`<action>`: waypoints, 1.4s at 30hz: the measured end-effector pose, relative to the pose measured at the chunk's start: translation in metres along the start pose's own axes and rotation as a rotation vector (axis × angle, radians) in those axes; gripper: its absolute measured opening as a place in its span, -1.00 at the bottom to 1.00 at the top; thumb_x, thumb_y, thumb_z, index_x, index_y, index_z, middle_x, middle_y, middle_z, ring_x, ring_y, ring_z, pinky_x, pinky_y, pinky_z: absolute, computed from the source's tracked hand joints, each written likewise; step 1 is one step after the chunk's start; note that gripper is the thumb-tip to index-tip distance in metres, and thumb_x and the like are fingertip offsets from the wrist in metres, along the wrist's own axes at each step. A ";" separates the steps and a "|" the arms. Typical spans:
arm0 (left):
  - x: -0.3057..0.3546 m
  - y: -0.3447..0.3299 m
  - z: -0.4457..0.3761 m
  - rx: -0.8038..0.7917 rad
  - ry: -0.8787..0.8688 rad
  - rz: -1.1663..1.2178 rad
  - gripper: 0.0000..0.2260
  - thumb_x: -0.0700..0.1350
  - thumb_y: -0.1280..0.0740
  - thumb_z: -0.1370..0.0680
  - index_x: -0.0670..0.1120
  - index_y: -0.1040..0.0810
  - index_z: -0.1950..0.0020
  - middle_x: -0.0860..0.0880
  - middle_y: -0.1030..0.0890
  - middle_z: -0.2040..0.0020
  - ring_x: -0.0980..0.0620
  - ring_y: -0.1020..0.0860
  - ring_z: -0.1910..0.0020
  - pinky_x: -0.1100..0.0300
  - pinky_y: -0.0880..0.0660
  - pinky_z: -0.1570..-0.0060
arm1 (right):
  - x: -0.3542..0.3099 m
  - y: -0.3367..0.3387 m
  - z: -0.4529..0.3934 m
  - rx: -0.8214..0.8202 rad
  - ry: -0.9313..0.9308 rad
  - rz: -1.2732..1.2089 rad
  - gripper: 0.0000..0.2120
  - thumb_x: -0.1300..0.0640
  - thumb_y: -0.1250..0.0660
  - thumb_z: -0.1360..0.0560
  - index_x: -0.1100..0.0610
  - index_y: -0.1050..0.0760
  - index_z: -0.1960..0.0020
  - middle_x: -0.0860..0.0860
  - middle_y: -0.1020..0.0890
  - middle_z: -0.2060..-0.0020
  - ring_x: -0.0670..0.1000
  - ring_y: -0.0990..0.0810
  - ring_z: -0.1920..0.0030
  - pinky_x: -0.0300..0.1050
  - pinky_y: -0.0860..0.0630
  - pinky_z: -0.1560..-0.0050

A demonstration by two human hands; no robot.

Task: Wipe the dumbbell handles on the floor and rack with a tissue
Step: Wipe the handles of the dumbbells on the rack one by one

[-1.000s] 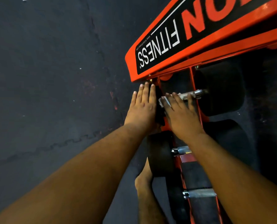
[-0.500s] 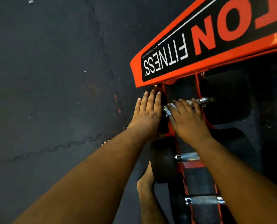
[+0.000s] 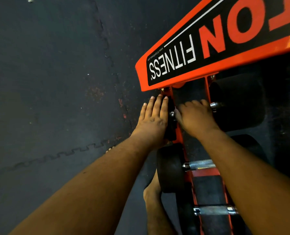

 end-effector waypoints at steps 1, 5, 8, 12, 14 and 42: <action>0.000 0.000 0.000 0.000 -0.001 -0.004 0.20 0.19 -0.51 -0.43 -0.14 0.42 -0.58 -0.15 0.31 -0.63 -0.18 0.34 -0.59 -0.13 0.30 -0.56 | 0.001 0.001 -0.003 -0.022 -0.018 0.006 -0.51 -0.14 0.01 -0.57 0.13 -0.60 0.04 0.14 -0.65 0.16 0.21 -0.58 0.08 0.12 -0.40 -0.07; 0.000 0.000 0.000 0.000 -0.008 -0.007 0.20 0.19 -0.50 -0.44 -0.14 0.43 -0.58 -0.14 0.32 -0.62 -0.18 0.34 -0.59 -0.13 0.28 -0.56 | 0.011 -0.014 0.038 -0.010 0.021 0.032 -0.41 -0.25 -0.18 -0.57 0.15 -0.43 -0.40 0.19 -0.52 -0.25 0.23 -0.42 -0.33 0.25 -0.07 -0.52; 0.000 0.000 0.001 0.003 -0.013 0.000 0.20 0.21 -0.50 -0.44 -0.14 0.41 -0.59 -0.15 0.31 -0.63 -0.19 0.33 -0.60 -0.14 0.26 -0.57 | 0.021 -0.015 0.039 -0.049 0.022 0.035 -0.28 -0.34 -0.15 -0.51 0.18 -0.39 -0.43 0.22 -0.48 -0.28 0.25 -0.38 -0.36 0.25 -0.06 -0.53; 0.000 0.001 0.001 0.009 -0.016 -0.003 0.21 0.21 -0.51 -0.43 -0.14 0.42 -0.58 -0.15 0.30 -0.63 -0.18 0.32 -0.60 -0.14 0.26 -0.57 | 0.026 -0.007 0.003 -0.230 -0.048 0.053 -0.23 -0.47 -0.08 -0.38 0.14 -0.52 -0.21 0.16 -0.60 -0.06 0.21 -0.52 -0.14 0.15 -0.30 -0.31; 0.000 0.002 0.002 0.008 -0.016 0.004 0.20 0.20 -0.50 -0.44 -0.14 0.41 -0.59 -0.15 0.30 -0.63 -0.18 0.32 -0.60 -0.13 0.27 -0.57 | 0.025 -0.008 0.013 -0.176 -0.037 0.047 -0.26 -0.42 -0.27 -0.38 0.17 -0.51 -0.24 0.19 -0.58 -0.09 0.23 -0.51 -0.19 0.20 -0.25 -0.43; 0.000 0.002 0.002 -0.015 -0.002 -0.024 0.23 0.21 -0.53 -0.41 -0.15 0.39 -0.59 -0.16 0.29 -0.63 -0.19 0.31 -0.60 -0.13 0.28 -0.56 | 0.017 -0.051 0.058 0.562 -1.389 -2.490 -0.80 0.30 -0.18 -0.64 0.26 -0.50 -0.21 0.16 -0.63 0.04 0.08 -0.65 0.03 0.02 -0.60 -0.15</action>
Point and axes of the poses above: each hand's wrist, its own z-axis away from the middle knuckle, its own y-axis out of the back of the hand, x = y × z, the point moved 9 cm from there along -z, towards the middle knuckle
